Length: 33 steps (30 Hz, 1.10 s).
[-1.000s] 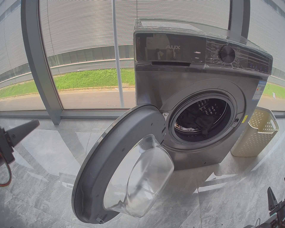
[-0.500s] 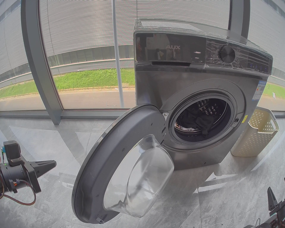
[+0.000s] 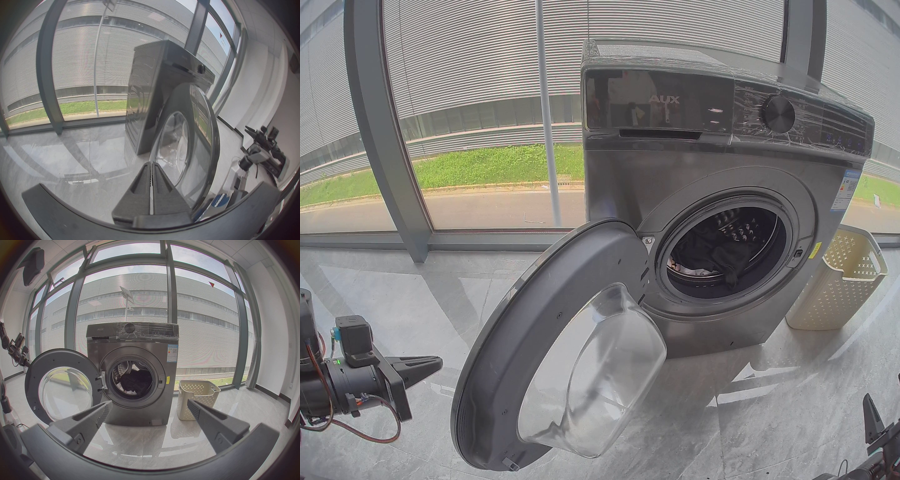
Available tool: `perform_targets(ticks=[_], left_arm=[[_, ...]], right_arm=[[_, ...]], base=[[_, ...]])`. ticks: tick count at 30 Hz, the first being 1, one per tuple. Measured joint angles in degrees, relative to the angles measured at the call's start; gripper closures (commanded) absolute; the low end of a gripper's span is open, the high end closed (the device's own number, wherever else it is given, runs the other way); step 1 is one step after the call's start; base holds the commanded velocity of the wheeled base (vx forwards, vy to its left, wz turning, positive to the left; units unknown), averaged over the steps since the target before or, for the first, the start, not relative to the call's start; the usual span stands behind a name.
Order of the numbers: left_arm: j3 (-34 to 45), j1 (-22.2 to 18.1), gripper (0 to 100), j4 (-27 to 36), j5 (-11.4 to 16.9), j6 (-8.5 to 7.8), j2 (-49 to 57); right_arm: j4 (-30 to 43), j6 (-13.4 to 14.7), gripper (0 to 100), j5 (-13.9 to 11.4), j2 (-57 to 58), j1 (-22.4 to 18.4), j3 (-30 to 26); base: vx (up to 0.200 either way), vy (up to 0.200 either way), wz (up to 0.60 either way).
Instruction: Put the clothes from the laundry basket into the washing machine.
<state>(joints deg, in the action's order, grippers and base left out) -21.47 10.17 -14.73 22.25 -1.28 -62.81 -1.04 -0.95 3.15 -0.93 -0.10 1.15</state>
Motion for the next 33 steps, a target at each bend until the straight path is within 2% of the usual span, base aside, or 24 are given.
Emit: perform_targets(ticks=[3,7,21,33], left_arm=[[1.4,2.2,100,-0.5,-0.1,-0.83,-1.5],[2.2,4.2,100,-0.7,-0.2,-1.06,-3.1],[2.0,11.9,100,-0.8,-0.3,-0.66,-4.5],[0.9,16.8,100,-0.8,-0.2,-0.27,-5.2]], right_arm=[[0.0,0.0,0,0.0,0.0,0.0,0.0],[0.0,0.0,0,0.1,0.0,0.0,0.0],[0.0,-0.1,0,0.3,0.0,0.0,0.0],[0.0,-0.1,0,0.4,0.0,0.0,0.0]], base=[[0.0,0.0,0.0],[0.0,0.0,0.0],[0.0,0.0,0.0],[0.0,0.0,0.0]])
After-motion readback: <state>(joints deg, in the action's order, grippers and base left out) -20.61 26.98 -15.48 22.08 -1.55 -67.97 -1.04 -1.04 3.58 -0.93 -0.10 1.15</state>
